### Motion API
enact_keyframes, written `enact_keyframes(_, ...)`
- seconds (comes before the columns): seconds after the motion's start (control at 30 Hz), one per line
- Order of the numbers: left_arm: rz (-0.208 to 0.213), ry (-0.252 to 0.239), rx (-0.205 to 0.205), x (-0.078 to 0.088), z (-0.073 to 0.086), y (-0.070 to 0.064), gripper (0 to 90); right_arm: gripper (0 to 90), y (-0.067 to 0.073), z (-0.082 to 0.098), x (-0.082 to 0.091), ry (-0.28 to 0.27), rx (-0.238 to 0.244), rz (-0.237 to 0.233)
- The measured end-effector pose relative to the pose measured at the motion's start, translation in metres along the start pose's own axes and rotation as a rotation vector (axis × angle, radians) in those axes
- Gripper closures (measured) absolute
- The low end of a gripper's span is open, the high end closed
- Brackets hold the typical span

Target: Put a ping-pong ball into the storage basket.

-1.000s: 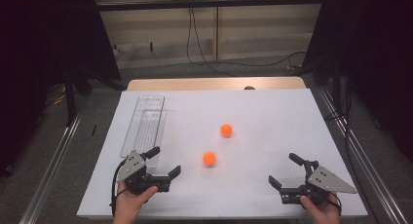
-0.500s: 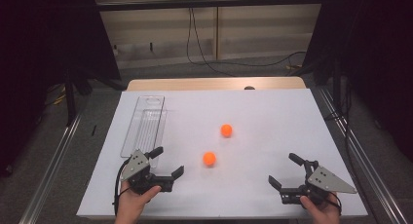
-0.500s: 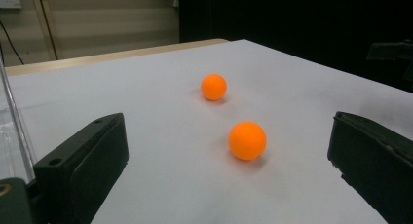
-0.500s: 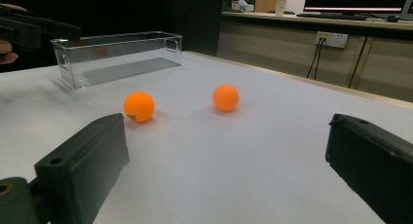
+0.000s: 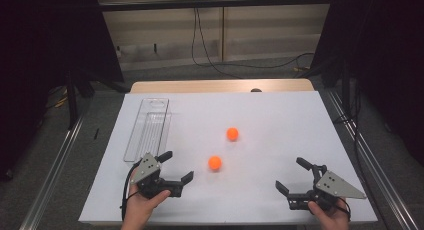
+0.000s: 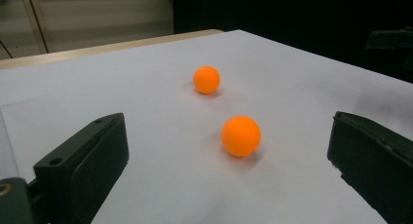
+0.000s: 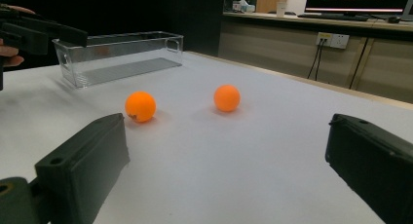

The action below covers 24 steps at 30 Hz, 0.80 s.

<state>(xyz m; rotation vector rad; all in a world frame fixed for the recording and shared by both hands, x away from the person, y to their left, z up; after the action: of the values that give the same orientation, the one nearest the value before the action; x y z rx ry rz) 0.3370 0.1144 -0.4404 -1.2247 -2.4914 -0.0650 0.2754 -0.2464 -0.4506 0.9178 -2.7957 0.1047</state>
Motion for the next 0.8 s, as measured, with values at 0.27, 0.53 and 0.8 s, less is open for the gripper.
enact_keyframes(0.27, 0.009, 0.01, -0.006, -0.005, -0.002, -0.002, 1.5, 1.2, 0.0, 0.001, 0.0, 0.004, -0.001, 0.001)
enact_keyframes(0.53, 0.017, 0.019, -0.001, -0.009, -0.001, -0.003, 1.5, 1.2, 0.0, 0.001, 0.0, 0.004, 0.0, 0.001)
enact_keyframes(0.8, 0.018, 0.045, -0.004, -0.016, 0.0, -0.004, 1.5, 1.2, 0.0, 0.001, 0.001, 0.003, 0.003, 0.001)
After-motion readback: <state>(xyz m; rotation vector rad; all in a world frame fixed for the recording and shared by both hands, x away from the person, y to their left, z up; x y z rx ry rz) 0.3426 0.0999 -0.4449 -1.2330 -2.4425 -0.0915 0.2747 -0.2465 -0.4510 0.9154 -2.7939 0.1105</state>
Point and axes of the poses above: each handheld gripper's, and its own axes: x roughly backward along the jaws, z roughly out of its underside, y roughly to its left, the point moved 6 cm from there along -x, roughly forward along the jaws, and after that the axes turned 3 degrees about y, right-handed, at the moved point
